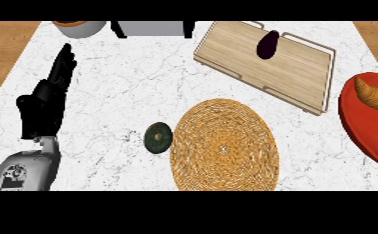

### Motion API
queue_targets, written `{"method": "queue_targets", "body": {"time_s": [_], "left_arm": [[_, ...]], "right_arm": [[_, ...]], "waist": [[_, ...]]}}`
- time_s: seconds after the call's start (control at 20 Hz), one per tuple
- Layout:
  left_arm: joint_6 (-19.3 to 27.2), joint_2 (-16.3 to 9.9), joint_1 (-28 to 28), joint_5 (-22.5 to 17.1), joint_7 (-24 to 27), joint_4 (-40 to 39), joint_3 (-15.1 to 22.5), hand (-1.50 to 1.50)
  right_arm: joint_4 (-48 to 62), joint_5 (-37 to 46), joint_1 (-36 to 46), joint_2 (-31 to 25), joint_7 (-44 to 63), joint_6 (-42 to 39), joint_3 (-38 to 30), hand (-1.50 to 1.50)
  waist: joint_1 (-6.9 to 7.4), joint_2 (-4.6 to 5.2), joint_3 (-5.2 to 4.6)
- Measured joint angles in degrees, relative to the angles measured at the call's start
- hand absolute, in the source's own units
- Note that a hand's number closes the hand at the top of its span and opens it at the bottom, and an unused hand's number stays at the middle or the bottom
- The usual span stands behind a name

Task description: Pick the croissant from the placemat and place it in the bowl

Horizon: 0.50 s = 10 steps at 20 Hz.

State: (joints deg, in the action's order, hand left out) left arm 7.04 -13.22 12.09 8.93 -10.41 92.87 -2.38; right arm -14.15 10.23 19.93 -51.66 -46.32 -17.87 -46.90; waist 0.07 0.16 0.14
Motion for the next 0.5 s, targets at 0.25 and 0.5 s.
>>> {"method": "queue_targets", "body": {"time_s": [0.25,0.5], "left_arm": [[-0.39,0.04,0.11,-0.06,-0.33,0.16,-0.39,0.0],[-0.72,-0.1,-0.36,-0.2,-0.24,0.5,-0.99,0.0]], "right_arm": [[-0.87,-1.82,-6.17,-1.47,-1.26,-4.53,0.17,-1.5],[-2.69,-3.07,-10.43,-0.53,-2.75,-5.11,0.87,-1.5]], "waist": [[-0.28,-0.11,-0.01],[-0.33,-0.16,-0.02]]}}
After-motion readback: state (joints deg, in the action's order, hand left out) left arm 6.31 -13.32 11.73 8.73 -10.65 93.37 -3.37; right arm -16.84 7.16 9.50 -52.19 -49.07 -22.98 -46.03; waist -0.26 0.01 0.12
